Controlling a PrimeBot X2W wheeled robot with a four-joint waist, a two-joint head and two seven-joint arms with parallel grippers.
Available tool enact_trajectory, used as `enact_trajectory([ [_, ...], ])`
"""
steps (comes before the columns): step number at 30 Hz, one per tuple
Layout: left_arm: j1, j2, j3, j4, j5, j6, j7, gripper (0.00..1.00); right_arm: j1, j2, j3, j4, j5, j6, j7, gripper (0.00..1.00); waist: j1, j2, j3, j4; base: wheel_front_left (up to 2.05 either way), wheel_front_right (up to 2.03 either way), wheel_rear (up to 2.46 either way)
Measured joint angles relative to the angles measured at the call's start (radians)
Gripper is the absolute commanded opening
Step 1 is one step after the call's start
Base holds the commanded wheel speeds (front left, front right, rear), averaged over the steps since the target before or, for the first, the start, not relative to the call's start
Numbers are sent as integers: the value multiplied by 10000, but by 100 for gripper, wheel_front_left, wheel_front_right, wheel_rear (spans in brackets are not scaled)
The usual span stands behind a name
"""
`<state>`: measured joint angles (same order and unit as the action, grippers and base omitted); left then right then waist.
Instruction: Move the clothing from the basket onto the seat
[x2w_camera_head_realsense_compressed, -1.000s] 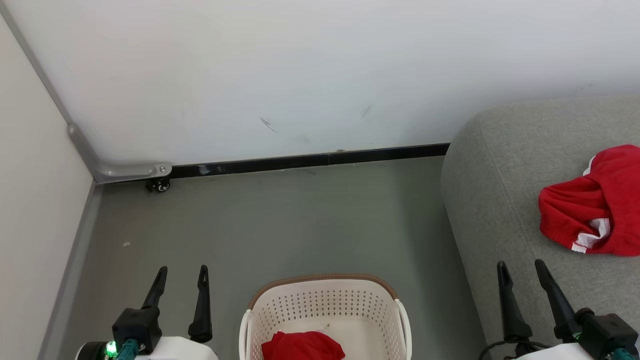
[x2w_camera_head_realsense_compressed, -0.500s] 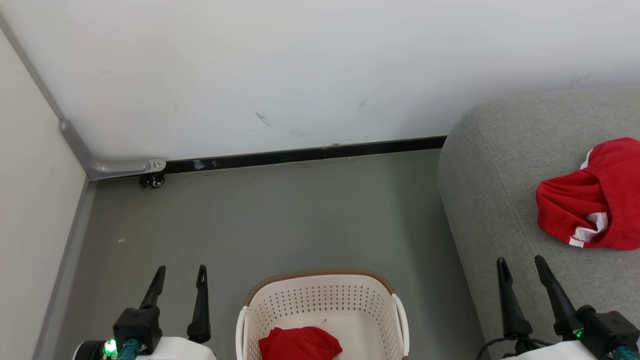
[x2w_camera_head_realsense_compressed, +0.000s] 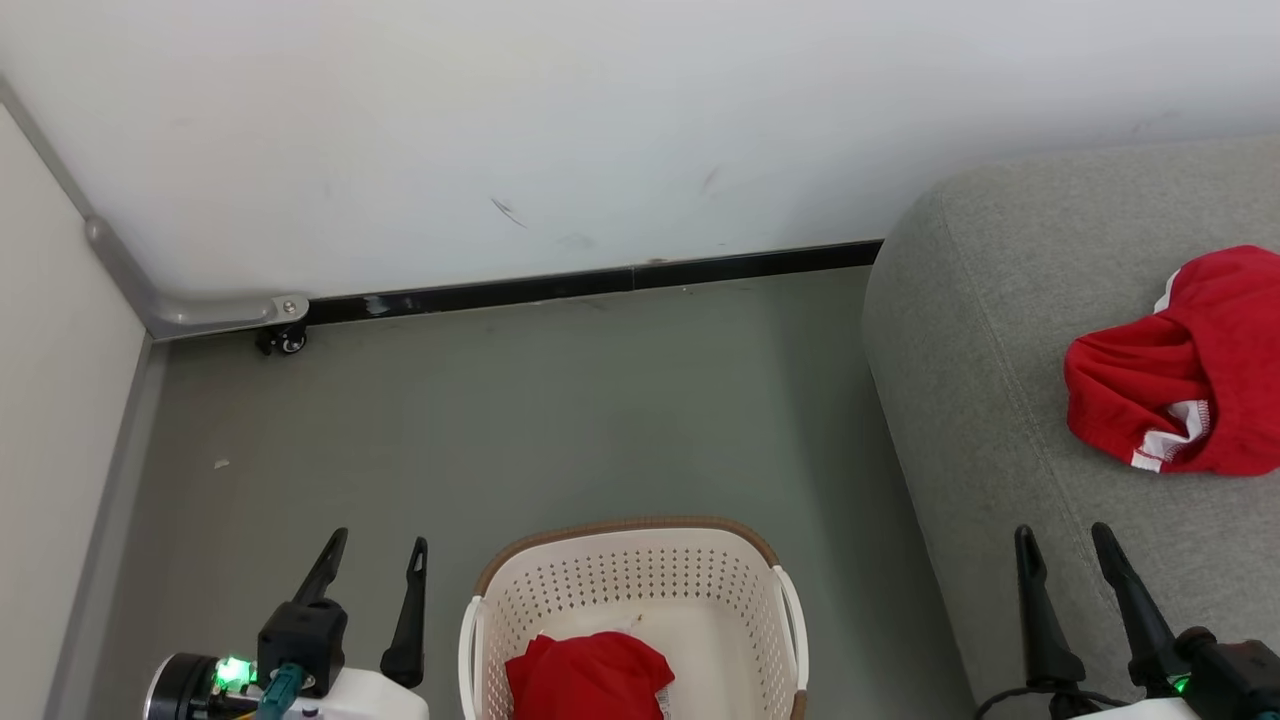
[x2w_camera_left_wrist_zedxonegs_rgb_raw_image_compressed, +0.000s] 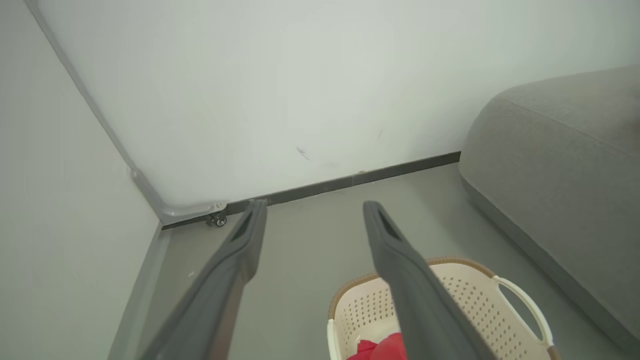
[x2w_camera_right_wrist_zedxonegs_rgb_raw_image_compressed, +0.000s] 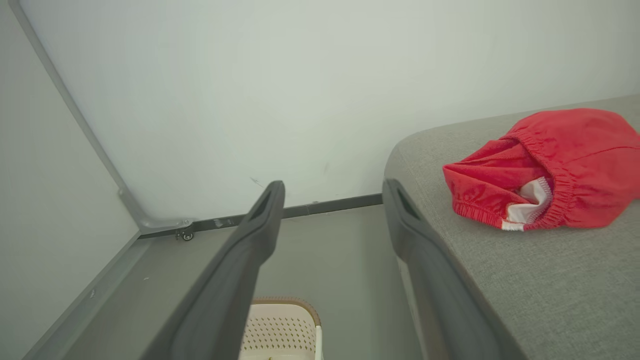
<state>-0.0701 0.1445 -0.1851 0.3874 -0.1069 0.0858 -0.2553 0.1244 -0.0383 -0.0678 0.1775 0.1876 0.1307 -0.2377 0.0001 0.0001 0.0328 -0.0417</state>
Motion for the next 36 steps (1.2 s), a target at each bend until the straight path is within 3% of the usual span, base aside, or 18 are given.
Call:
enact_trajectory([
  [23,-1920,71,-1498,1569,1007,-1053,178,100,-6,10,-502,-897,-123,0,-86,100,0,0,1537,-663,0,0,0],
  [36,-2628,-12,-1557,2800,1112,-1177,456,100,-94,13,-491,-1183,36,0,-90,100,-1,0,2704,-1312,0,0,0],
])
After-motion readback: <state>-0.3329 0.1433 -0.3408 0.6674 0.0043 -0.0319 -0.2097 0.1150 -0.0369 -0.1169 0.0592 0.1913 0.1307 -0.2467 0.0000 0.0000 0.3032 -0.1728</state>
